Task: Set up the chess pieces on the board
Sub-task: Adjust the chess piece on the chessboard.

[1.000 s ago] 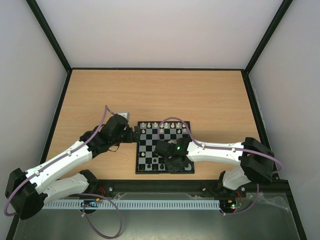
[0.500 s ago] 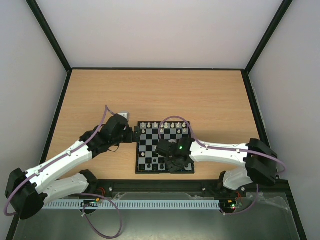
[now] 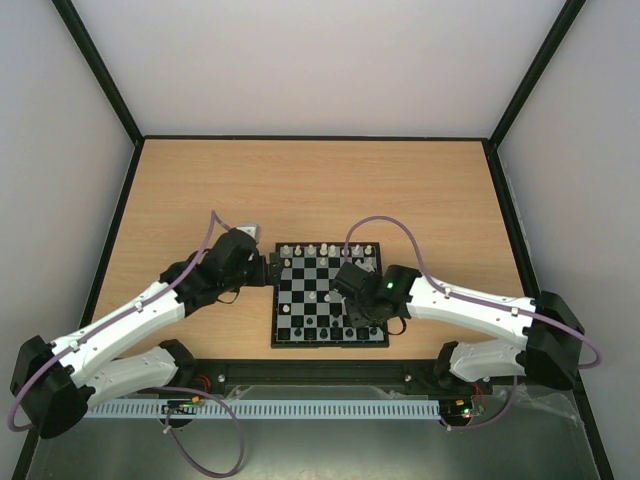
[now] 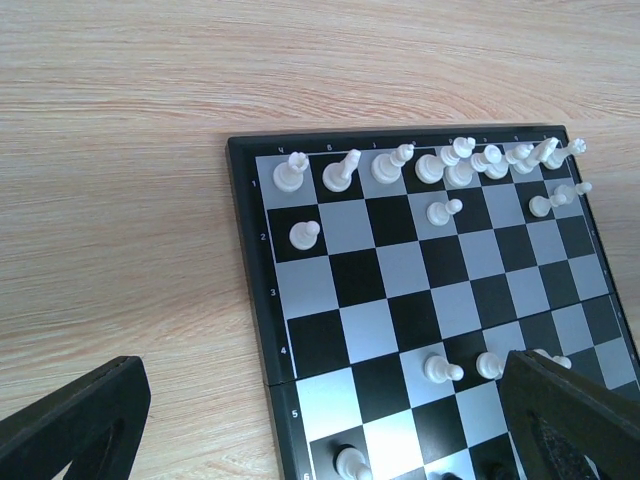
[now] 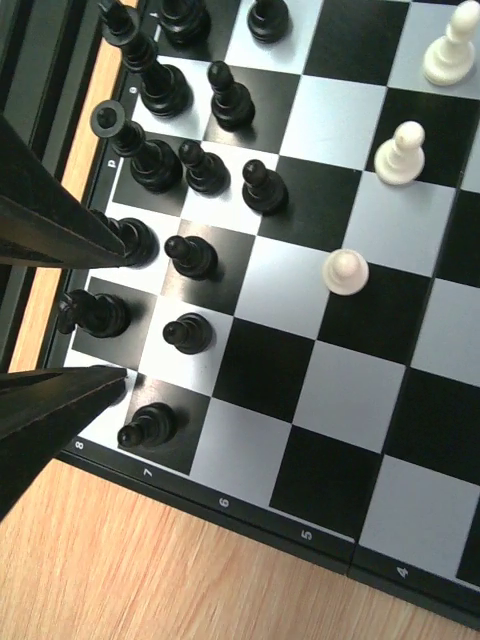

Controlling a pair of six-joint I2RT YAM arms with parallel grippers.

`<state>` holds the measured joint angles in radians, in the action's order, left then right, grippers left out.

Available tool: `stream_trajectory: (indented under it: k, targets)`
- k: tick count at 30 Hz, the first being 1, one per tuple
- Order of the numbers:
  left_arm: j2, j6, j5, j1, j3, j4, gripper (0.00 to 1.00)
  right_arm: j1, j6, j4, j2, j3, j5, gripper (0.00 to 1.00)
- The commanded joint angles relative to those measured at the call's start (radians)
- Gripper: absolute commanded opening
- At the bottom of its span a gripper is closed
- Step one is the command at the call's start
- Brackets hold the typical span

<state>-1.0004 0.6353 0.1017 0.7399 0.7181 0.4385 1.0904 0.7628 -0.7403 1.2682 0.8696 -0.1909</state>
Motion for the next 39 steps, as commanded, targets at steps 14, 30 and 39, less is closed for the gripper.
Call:
stream_trajectory:
  k: [14, 30, 39]
  targets:
    - [0.003, -0.019, -0.016, 0.006, -0.014, -0.026, 0.99, 0.021, 0.018, -0.014, -0.012, -0.080, 0.108, 0.23]
    - [0.008, -0.017, -0.014, 0.006, -0.022, -0.025, 0.99, 0.060, 0.021, -0.006, 0.062, -0.077, 0.085, 0.21]
    - [0.013, -0.019, -0.013, 0.006, -0.022, -0.018, 0.99, 0.060, 0.023, -0.001, 0.088, -0.082, 0.069, 0.15]
